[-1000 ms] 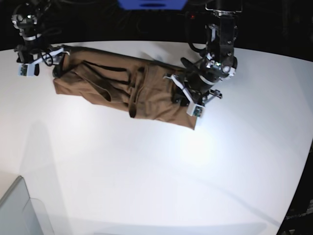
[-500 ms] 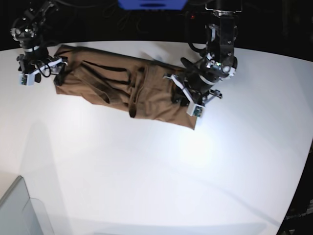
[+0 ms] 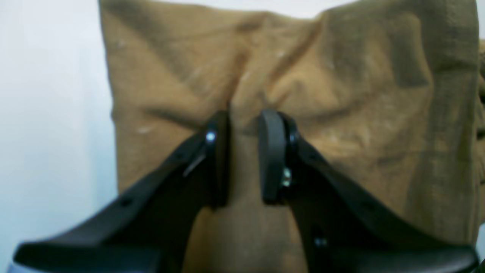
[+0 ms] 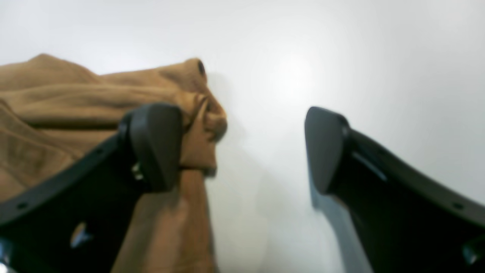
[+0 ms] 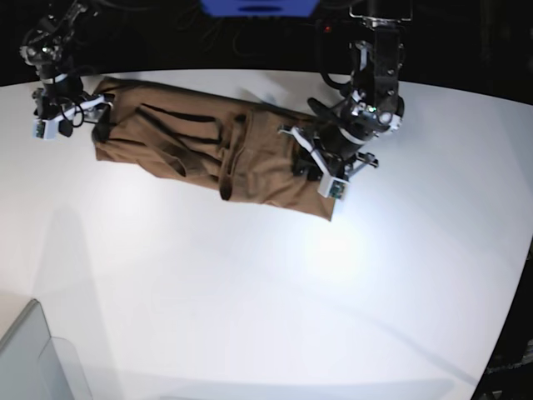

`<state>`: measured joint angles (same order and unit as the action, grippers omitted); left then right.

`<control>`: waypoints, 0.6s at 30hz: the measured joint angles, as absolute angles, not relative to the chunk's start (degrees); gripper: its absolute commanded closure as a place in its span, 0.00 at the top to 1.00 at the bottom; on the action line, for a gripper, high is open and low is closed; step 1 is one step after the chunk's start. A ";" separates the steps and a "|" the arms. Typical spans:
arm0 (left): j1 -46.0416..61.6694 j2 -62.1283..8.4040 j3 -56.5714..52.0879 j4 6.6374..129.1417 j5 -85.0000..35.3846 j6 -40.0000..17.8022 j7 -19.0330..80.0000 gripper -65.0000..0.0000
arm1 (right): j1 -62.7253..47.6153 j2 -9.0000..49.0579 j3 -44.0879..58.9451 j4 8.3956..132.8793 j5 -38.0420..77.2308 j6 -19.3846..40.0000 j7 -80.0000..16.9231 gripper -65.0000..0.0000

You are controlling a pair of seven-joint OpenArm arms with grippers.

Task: Layout the t-shirt on the table in an organized manner, then fold the t-shirt properly
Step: 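Regrasp the shirt end with the right gripper near its edge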

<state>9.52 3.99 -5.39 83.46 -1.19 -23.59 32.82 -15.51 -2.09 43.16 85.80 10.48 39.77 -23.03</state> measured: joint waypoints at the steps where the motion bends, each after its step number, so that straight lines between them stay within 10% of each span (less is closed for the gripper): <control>1: 9.50 3.99 -5.39 83.40 -1.19 -23.62 32.82 0.23 | -15.81 -2.28 42.89 85.89 10.85 39.79 -22.74 0.79; 18: 9.50 3.99 -5.39 83.40 -1.37 -23.62 32.82 0.23 | -19.20 -4.40 35.18 89.30 10.96 39.64 -22.59 0.77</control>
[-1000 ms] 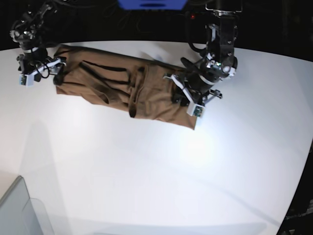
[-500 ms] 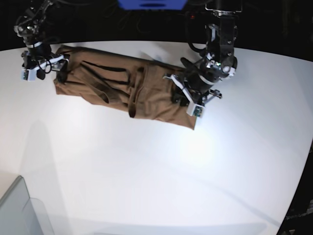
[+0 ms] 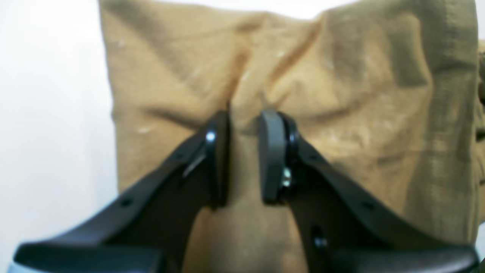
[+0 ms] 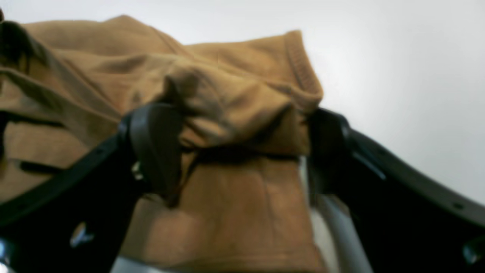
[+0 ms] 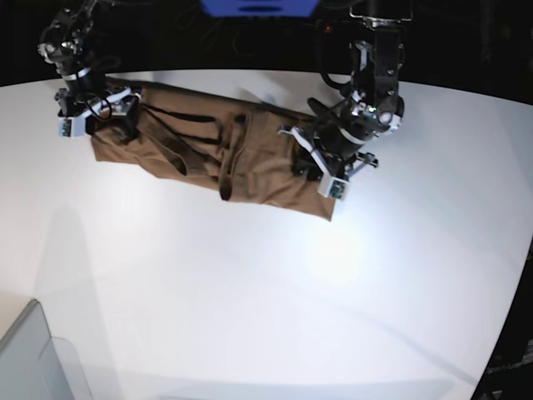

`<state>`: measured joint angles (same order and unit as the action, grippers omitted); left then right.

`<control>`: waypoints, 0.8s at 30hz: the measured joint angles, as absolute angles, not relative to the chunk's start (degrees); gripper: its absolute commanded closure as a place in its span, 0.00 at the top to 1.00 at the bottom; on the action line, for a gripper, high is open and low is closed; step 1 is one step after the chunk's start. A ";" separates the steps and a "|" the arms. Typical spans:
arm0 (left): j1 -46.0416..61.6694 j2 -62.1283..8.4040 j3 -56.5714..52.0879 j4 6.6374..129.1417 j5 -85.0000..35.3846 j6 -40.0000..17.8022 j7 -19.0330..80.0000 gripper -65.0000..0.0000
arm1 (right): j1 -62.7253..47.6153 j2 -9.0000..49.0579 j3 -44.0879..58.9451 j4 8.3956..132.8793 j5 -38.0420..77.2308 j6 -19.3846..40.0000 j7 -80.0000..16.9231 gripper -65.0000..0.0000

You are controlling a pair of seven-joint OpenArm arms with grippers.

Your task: Layout the t-shirt on the table in an organized manner, then fold the t-shirt properly

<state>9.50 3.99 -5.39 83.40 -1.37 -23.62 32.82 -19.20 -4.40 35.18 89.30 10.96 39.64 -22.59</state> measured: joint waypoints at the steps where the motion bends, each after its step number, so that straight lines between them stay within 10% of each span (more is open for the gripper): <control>1: 9.52 3.99 -5.39 83.40 -1.37 -23.62 32.82 0.23 | -18.92 -4.60 35.18 89.12 10.98 39.64 -22.55 0.75; 13: 9.52 3.99 -5.43 83.35 -1.39 -23.62 32.82 0.23 | -15.92 -4.29 33.21 82.91 13.82 40.23 -20.64 0.00; 24: 12.03 4.29 -5.26 89.67 -0.03 -23.83 38.89 0.23 | -15.92 -4.47 33.04 86.91 11.11 40.25 -23.81 0.00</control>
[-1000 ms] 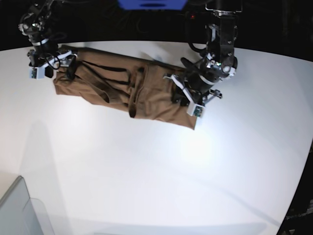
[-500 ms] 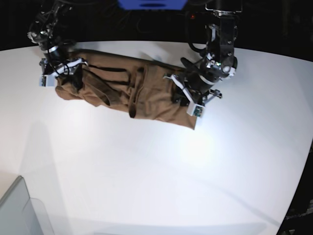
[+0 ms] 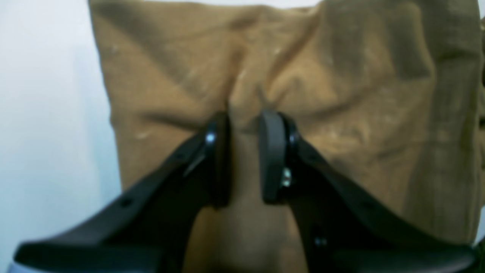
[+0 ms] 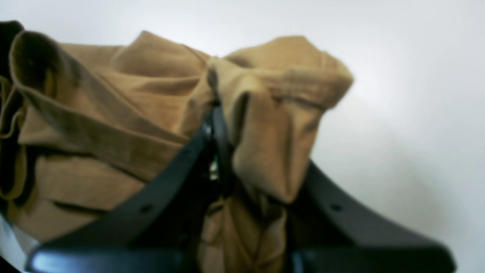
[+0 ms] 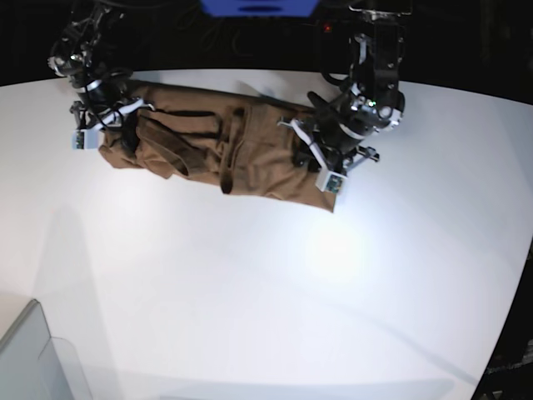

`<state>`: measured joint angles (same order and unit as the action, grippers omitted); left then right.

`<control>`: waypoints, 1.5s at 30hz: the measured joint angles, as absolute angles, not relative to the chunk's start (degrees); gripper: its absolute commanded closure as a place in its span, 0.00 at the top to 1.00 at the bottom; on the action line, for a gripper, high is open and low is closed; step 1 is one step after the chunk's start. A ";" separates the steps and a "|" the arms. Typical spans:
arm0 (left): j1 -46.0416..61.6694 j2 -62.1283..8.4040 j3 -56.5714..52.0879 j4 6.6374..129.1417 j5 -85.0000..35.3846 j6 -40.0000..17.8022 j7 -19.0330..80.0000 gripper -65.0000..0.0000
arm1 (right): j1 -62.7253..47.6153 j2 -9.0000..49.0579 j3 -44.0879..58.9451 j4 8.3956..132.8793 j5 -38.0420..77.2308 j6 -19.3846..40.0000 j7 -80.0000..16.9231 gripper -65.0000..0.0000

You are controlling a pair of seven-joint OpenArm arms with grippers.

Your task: Layout the t-shirt on the table in an organized manner, then fold the t-shirt properly

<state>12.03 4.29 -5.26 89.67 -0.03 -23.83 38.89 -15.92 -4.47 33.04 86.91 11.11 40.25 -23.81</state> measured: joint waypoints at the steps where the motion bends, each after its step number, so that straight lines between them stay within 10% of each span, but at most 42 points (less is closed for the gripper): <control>1: 12.29 4.29 -5.26 90.39 0.21 -23.83 39.88 0.23 | -15.75 -4.73 33.04 87.55 10.94 40.23 -24.64 0.00; 26: 21.23 -4.60 -24.93 95.35 -22.52 -23.31 43.92 0.17 | -11.31 -4.93 32.84 91.88 8.29 40.21 -27.75 0.00; 29: 20.53 -4.58 -24.86 93.95 -22.37 -23.40 44.03 0.00 | -11.53 -5.54 32.82 94.76 8.25 40.18 -27.86 0.00; 45: 13.39 -4.40 -12.95 85.47 -25.12 -24.05 40.42 0.00 | -22.68 -8.91 17.52 113.62 8.51 39.44 -27.77 0.00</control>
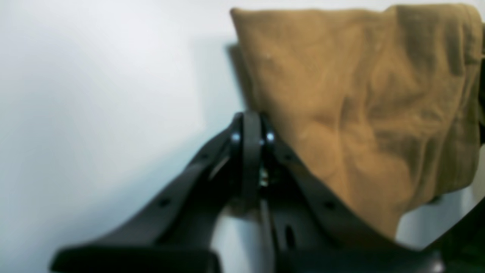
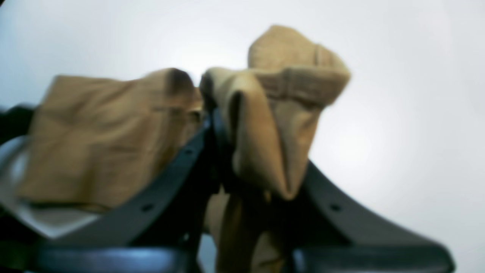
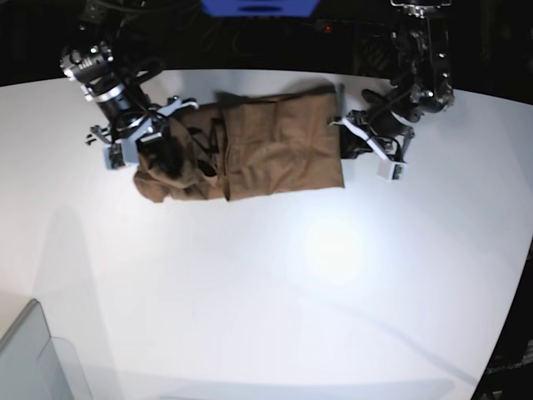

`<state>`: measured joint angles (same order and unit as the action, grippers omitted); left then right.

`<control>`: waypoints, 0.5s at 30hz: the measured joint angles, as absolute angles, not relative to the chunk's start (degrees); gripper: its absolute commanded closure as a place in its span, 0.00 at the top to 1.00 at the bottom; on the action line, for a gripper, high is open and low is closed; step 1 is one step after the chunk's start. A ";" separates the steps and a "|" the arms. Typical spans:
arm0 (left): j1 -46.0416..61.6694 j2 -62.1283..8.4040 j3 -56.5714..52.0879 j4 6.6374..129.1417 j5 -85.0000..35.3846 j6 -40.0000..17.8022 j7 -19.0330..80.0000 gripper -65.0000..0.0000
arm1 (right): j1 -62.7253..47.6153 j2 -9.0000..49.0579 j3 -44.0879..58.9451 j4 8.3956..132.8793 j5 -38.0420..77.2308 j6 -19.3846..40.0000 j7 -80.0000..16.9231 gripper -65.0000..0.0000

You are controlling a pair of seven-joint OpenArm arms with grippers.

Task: Layout the t-shirt on the table in an organized manner, then fold the t-shirt properly
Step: 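Carry the folded end with the right gripper over toward the left gripper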

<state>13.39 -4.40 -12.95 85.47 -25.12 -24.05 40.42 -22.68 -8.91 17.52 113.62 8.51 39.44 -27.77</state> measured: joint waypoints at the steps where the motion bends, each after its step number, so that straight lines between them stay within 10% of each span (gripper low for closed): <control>1: 12.95 -4.40 -12.25 84.99 -25.26 -24.05 40.32 0.00 | -23.62 -8.93 15.68 114.41 8.51 39.51 -27.83 0.00; 15: 12.16 -4.29 -11.03 84.03 -25.78 -24.16 40.01 0.00 | -20.18 -8.69 -6.09 111.90 8.67 39.59 -27.49 0.00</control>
<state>12.16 -4.29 -11.03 84.03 -25.78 -24.16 40.01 -20.18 -8.69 -6.09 111.90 8.67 39.59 -27.49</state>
